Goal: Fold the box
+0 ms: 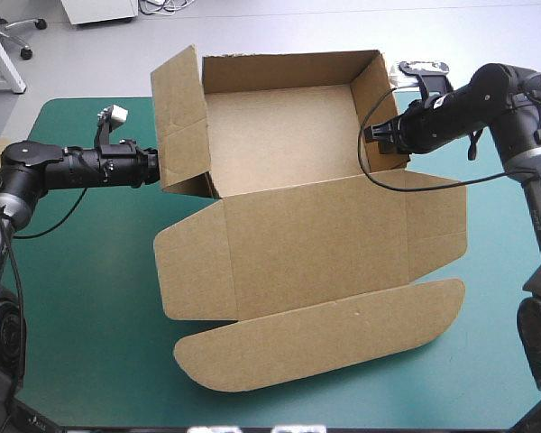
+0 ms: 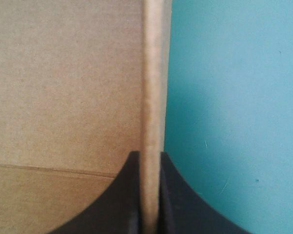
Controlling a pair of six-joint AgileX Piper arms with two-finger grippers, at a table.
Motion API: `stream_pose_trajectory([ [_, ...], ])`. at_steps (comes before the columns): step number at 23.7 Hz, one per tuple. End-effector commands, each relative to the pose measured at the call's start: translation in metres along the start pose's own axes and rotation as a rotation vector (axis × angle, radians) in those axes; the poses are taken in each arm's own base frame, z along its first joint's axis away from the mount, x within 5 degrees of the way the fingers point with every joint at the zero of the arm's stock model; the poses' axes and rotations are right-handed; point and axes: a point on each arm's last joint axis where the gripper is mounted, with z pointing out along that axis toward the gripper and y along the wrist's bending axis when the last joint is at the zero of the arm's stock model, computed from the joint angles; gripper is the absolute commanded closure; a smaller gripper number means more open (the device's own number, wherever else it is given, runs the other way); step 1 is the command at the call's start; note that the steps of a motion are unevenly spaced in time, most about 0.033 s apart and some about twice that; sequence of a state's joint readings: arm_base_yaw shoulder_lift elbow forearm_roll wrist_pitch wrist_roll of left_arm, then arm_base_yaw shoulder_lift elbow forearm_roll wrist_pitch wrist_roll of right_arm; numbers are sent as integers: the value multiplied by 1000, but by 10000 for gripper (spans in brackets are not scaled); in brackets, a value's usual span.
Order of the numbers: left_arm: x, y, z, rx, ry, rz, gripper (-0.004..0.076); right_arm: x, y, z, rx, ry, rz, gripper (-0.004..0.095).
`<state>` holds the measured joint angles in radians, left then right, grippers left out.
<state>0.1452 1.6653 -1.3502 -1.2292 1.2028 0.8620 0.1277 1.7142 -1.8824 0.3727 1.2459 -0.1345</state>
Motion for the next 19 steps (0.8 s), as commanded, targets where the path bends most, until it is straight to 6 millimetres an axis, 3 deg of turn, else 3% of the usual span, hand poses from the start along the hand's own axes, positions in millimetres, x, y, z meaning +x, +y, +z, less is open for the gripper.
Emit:
stream_pose_trajectory([
  [1, -11, -31, -11, 102, -75, 41, 738, -4, 9, -14, -38, -45, -15, 939],
  [16, -15, -40, -13, 196, -123, 51, 737, -6, -1, 15, -40, 17, 1, 939],
  [19, -15, -41, -13, 196, -124, 53, 691, -5, 3, 19, -39, 24, -12, 939],
])
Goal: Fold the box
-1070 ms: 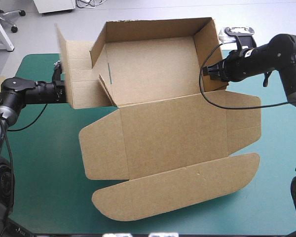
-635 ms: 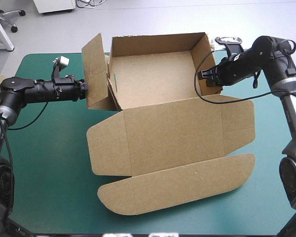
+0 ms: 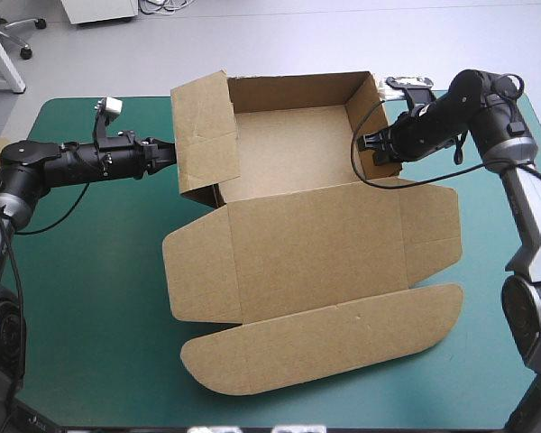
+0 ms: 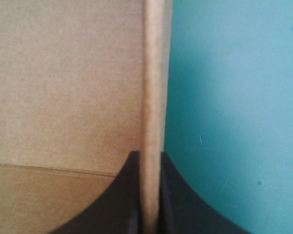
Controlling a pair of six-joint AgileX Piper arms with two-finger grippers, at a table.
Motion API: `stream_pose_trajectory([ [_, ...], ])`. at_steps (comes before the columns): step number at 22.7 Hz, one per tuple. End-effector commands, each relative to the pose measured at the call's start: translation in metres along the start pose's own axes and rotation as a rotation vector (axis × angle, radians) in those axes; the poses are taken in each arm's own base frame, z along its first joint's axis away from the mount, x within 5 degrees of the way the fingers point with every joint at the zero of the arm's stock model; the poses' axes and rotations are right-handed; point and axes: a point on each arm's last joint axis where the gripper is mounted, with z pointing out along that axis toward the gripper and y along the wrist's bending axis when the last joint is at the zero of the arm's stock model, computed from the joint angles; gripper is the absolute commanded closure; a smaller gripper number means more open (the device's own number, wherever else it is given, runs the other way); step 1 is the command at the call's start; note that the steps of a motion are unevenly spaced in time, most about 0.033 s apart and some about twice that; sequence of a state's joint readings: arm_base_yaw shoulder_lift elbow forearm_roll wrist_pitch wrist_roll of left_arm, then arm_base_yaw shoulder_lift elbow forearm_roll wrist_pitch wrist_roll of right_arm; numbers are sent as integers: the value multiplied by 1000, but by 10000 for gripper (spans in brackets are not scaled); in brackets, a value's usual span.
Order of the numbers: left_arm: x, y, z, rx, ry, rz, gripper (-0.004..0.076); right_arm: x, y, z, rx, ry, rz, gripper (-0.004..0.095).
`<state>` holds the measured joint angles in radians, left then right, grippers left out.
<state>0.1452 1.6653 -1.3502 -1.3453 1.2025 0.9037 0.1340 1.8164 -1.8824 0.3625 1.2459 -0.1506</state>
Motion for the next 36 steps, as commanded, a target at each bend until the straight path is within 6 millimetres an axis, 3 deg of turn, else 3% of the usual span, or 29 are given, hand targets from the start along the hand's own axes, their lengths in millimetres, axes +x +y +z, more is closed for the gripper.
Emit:
stream_pose_trajectory([
  [1, -9, -37, -10, 131, -41, 53, 657, -2, 17, -26, -32, -72, -29, 940],
  [7, -11, -42, -12, 144, -59, 50, 395, -3, 15, -23, -31, -64, -23, 939],
  [15, -12, -44, -13, 163, -78, 17, 214, -3, 15, -22, -31, -63, -20, 939],
  [20, -13, -46, -13, 171, -81, -7, 197, -3, 15, -22, -29, -62, -19, 939],
  [28, -23, -69, -7, 193, -75, 65, 197, -3, 14, -22, -23, -60, -17, 939],
  [36, -25, -69, -7, 177, -78, 62, 198, -4, 20, -15, 18, -62, -19, 937],
])
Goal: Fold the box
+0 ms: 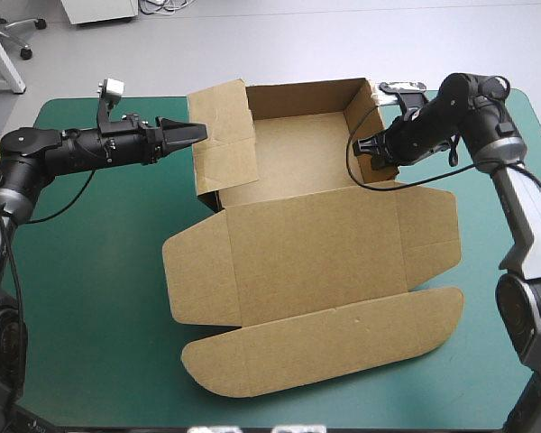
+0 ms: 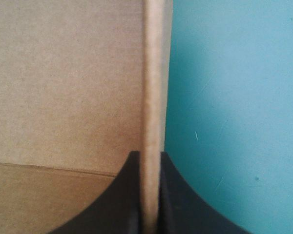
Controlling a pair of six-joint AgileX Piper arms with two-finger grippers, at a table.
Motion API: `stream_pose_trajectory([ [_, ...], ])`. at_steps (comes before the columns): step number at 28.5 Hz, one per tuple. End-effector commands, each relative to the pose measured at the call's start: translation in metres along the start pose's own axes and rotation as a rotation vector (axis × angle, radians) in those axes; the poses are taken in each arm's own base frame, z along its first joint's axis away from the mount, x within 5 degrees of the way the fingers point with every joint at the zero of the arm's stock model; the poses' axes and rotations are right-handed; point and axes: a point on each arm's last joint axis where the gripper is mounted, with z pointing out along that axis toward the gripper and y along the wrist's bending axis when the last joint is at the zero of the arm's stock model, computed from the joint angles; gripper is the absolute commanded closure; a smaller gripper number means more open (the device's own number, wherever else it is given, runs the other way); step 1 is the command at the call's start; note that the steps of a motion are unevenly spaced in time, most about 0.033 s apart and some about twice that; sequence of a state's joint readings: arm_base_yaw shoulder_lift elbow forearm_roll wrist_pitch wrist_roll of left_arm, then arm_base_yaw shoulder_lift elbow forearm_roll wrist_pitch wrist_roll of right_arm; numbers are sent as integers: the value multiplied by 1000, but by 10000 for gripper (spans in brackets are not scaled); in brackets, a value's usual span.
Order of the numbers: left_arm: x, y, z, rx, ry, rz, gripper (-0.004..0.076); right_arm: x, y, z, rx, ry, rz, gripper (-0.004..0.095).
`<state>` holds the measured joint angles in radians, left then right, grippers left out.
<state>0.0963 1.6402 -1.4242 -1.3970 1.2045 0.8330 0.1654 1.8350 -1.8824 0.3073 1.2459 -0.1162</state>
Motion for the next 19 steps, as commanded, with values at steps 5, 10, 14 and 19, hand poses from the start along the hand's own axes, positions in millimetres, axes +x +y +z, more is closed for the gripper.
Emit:
stream_pose_trajectory([
  [5, -8, -33, -5, 62, -37, 59, 198, -5, 27, -25, -25, -109, -13, 937],
  [10, 1, -32, 14, -50, 40, 106, 201, -5, 42, -21, -28, -122, -22, 937],
  [14, 4, -29, 23, -136, 58, 140, 201, -4, 51, -18, -17, -120, -31, 937],
  [19, 8, -23, 26, -226, 92, 143, 201, -6, 55, -18, -32, -141, -9, 937],
])
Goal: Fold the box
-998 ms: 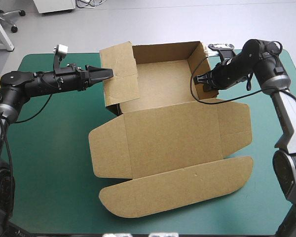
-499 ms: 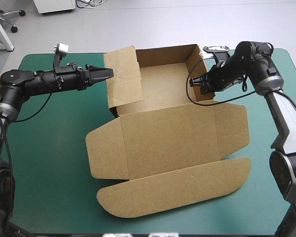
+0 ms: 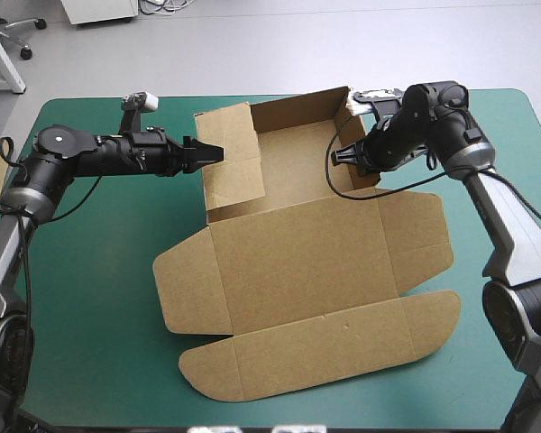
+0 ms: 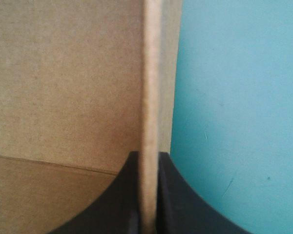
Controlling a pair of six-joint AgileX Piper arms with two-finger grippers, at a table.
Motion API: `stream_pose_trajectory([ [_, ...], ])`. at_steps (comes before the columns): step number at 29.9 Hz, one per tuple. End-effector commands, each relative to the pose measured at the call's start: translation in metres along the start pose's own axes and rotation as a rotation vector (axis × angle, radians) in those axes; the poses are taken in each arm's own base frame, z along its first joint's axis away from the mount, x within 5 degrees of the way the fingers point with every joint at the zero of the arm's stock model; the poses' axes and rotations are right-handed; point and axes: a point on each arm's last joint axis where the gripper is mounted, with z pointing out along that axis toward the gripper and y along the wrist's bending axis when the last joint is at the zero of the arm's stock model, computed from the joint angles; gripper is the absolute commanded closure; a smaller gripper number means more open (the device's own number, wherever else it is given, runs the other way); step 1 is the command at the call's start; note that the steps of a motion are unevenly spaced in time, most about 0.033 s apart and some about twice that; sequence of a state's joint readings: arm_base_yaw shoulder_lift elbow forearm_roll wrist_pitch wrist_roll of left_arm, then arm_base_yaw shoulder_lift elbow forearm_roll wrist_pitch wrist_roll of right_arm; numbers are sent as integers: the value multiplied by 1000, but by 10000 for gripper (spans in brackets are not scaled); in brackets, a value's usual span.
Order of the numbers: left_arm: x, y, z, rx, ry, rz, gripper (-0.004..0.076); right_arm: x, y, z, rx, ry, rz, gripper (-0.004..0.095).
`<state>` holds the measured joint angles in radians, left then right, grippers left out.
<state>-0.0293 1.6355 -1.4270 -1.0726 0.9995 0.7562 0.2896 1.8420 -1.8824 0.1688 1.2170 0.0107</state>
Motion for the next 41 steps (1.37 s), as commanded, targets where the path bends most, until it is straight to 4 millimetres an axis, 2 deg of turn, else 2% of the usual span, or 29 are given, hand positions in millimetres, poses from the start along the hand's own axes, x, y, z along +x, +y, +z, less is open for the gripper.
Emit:
stream_pose_trajectory([
  [1, -10, -24, -12, 15, -46, 16, 201, -8, 19, -34, -121, -160, 28, 937],
  [7, -11, -17, -15, -84, -21, 37, 267, -11, 29, -34, -146, -191, 20, 937],
  [12, -21, -19, -23, -159, -20, 65, 275, -12, 35, -34, -159, -216, 18, 937],
  [18, -33, -25, -32, -274, -17, 111, 278, -13, 35, -35, -165, -227, 31, 933],
  [24, -36, -39, -23, -440, 19, 208, 316, -14, 45, -35, -113, -248, 4, 926],
  [32, -38, -35, -24, -607, -26, 104, 332, -13, 52, -36, -39, -262, -27, 926],
  [41, -41, -41, -17, -606, -101, 35, 382, -13, 52, -36, -36, -262, -22, 926],
])
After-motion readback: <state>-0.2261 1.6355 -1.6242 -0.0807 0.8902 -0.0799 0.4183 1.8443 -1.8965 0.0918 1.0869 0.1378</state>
